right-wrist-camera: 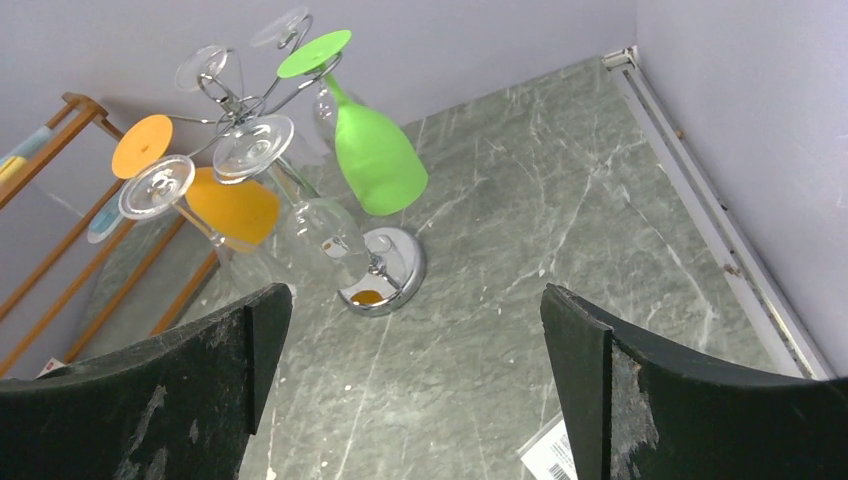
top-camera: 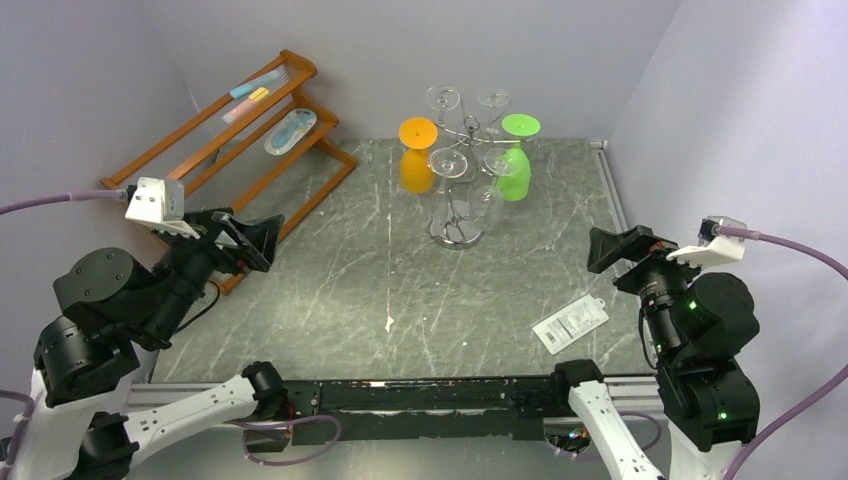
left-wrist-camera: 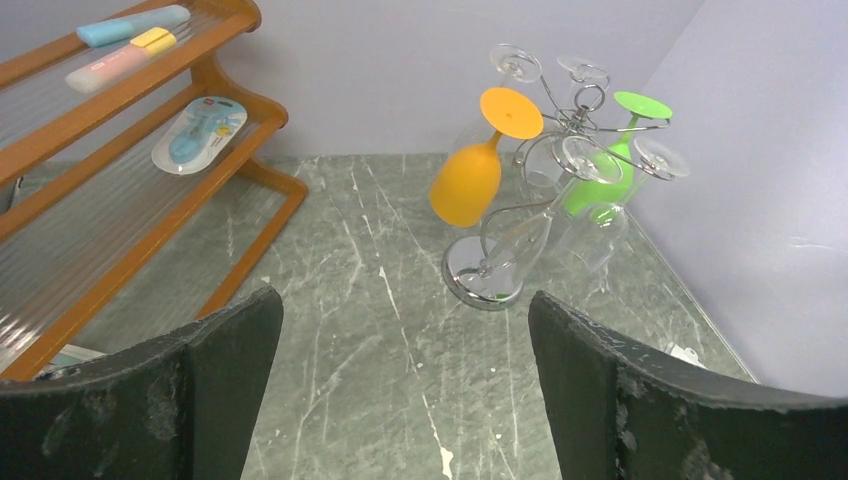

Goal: Place the wine glass upside down on the wine glass rack

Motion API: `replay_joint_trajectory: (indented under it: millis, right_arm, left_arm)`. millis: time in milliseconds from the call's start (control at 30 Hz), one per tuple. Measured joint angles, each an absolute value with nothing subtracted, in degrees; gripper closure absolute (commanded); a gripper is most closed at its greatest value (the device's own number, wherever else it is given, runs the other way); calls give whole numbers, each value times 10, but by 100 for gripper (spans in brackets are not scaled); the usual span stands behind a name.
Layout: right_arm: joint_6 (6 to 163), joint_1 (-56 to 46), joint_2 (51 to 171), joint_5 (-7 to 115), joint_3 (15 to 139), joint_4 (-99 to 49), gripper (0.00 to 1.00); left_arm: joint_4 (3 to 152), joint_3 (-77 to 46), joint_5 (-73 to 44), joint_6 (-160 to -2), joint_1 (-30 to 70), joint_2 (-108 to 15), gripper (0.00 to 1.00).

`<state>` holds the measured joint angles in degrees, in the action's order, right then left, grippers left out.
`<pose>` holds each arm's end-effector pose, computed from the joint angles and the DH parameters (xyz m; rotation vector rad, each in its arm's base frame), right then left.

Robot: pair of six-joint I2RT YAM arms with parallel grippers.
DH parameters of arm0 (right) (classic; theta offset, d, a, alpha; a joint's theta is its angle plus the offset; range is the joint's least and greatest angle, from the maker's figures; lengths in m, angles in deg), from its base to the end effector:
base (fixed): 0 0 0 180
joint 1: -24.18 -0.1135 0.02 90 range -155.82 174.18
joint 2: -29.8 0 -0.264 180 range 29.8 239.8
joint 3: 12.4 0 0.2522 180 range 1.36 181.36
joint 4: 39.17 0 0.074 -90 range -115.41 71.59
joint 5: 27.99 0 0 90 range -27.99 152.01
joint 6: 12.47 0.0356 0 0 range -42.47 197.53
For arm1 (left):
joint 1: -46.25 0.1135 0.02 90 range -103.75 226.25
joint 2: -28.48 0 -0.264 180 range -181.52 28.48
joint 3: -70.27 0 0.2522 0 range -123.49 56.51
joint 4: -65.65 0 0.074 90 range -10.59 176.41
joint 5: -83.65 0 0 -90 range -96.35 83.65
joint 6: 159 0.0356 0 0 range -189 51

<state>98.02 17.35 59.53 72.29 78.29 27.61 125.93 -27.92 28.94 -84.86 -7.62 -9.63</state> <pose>0.0222 -0.0037 0.4539 0.3332 1.6415 0.2102 0.0409 -0.0211 0.4947 0.0394 1.5926 -0.4687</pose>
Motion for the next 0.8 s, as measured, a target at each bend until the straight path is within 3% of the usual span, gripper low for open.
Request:
replay_joint_trajectory:
  millis: [800]
  right_arm:
    - [980,173,600,701,765,271,0]
  left_arm:
    - [1251,-254,276,-848,-76,-92,3]
